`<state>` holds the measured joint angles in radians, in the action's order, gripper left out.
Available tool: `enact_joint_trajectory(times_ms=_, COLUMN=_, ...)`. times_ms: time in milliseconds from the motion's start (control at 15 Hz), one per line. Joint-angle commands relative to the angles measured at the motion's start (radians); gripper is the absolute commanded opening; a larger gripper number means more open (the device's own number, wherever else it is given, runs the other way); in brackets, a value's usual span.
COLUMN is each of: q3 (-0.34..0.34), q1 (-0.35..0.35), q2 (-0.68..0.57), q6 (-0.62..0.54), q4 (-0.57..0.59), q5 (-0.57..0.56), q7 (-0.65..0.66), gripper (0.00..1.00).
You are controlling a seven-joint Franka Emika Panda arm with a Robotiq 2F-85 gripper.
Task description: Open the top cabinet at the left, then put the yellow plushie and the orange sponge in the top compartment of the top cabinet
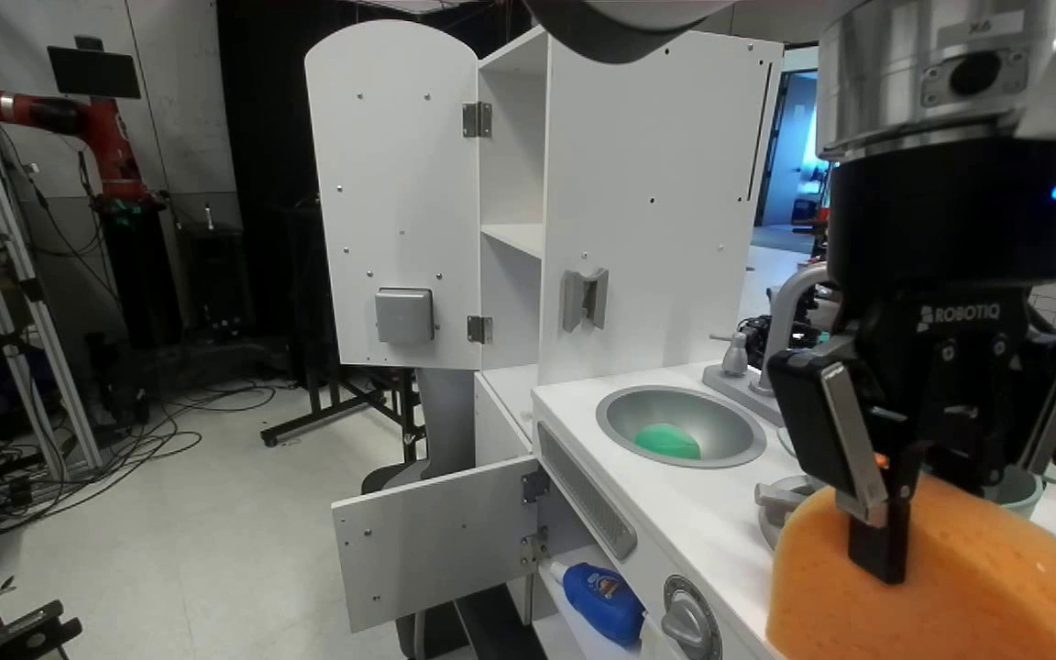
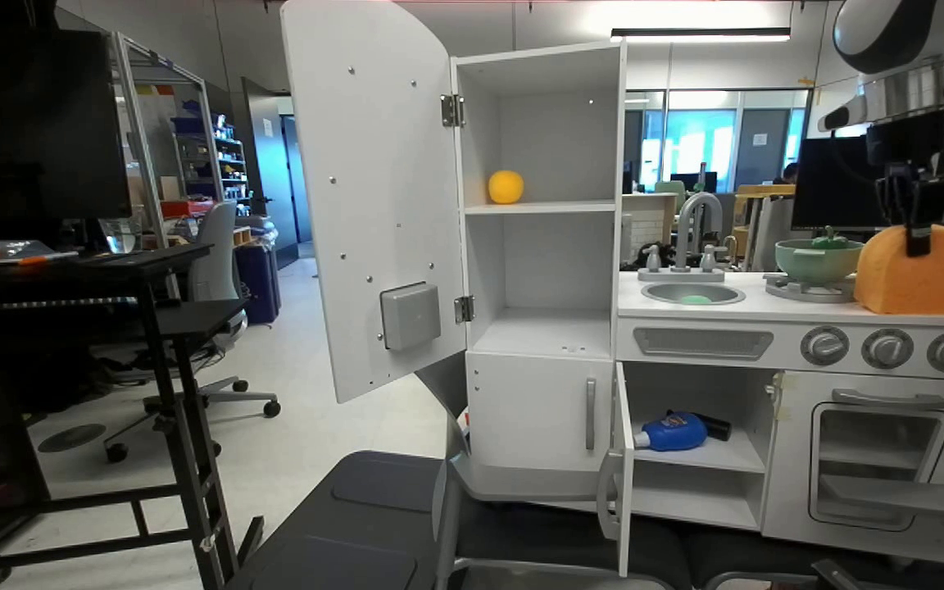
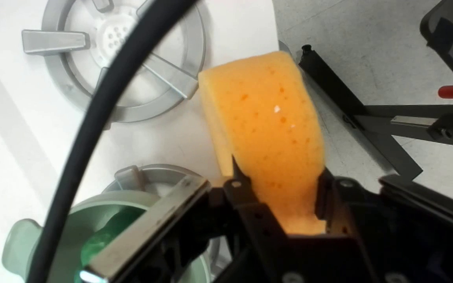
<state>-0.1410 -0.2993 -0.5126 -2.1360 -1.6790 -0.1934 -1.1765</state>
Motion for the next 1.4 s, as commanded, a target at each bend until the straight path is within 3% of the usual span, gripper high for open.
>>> enact_joint_trajectory(times_ms=0, q3=0.019, q1=-0.006, q2=0.025, q6=0.020, q4=-0.013, q5=0.007, q7=-0.026, gripper=0.07)
enact_joint_trajectory(times_ms=200, q3=0.047, q1=0.013, q2=0.101, q6=0.060, q4=-0.079, q5=0.023, q7=-0.032, gripper=0.00)
enact_joint_trajectory(times_ms=400, q3=0.085, q1=0.049, q2=0.176, q6=0.139, q4=-0.115, q5=0.051, q7=-0.020, gripper=0.03)
enact_joint_trajectory(times_ms=800, q3=0.182, q1=0.194, q2=0.302, q6=0.291, q4=-0.119, q5=0.168, q7=0.077, gripper=0.03)
enact_joint_trajectory(times_ms=933, q3=0.209, q1=0.243, q2=0.330, q6=0.349, q4=-0.059, q5=0.192, q7=0.123, gripper=0.03)
enact_joint_trajectory(times_ms=1333, q3=0.296, q1=0.409, q2=0.349, q6=0.280, q4=0.035, q5=0.161, q7=0.388, gripper=0.03)
